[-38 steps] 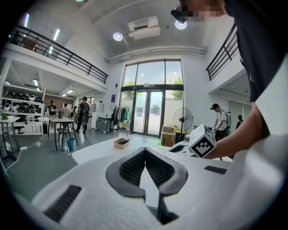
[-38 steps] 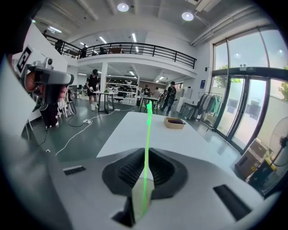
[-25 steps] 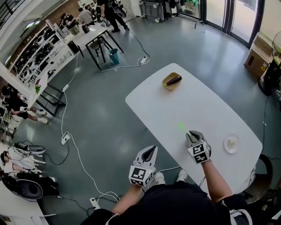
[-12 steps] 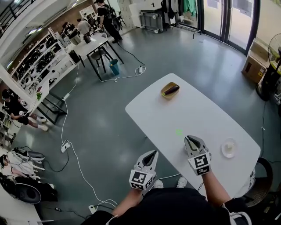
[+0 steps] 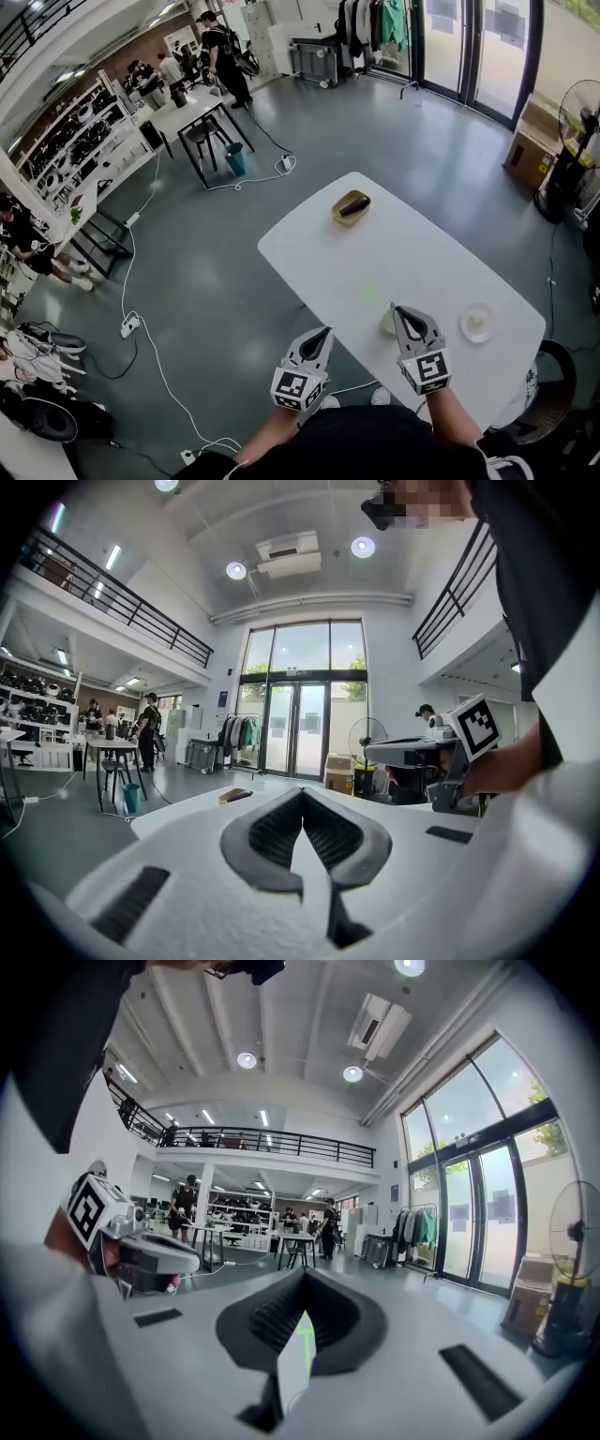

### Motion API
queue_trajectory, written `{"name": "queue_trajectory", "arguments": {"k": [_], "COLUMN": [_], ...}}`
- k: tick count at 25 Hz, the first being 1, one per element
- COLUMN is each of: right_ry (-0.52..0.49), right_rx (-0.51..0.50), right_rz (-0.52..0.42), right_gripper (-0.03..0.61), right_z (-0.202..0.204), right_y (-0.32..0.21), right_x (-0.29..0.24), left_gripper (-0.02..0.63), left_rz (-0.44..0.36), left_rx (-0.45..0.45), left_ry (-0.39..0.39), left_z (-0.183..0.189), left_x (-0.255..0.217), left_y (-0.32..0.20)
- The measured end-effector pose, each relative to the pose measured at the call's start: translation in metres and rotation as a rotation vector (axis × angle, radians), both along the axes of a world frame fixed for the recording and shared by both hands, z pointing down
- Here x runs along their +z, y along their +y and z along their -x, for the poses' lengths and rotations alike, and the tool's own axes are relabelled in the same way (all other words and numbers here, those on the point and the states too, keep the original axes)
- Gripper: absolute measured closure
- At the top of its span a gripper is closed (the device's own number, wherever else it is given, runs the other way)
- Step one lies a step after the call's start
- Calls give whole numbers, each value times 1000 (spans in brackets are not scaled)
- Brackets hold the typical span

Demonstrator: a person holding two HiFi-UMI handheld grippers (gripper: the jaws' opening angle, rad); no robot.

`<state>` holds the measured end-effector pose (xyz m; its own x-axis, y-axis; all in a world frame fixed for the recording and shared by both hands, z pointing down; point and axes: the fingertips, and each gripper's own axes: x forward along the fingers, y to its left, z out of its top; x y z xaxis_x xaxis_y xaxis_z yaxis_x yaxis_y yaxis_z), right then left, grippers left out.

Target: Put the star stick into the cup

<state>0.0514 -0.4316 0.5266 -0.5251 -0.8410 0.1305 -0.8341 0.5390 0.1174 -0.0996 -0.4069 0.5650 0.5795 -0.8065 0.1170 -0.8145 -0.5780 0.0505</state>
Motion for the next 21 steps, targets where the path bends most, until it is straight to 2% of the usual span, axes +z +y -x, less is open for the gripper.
{"name": "queue_trajectory", "arguments": {"k": [16,21], "right_ry": [16,-6], "right_rx": [-28,-23], "right_rz": [-48,-46], "right_gripper": [575,575], "right_z": [12,8], "right_y": [9,6], "right_x": [-14,-13], "left_gripper": [603,603], "left_rz": [-17,-8], "left_rx": [9,8], "left_ry": [-7,-15], "left_z": [-6,-9], "left_x": [-7,-4], "left_y": [9,11]}}
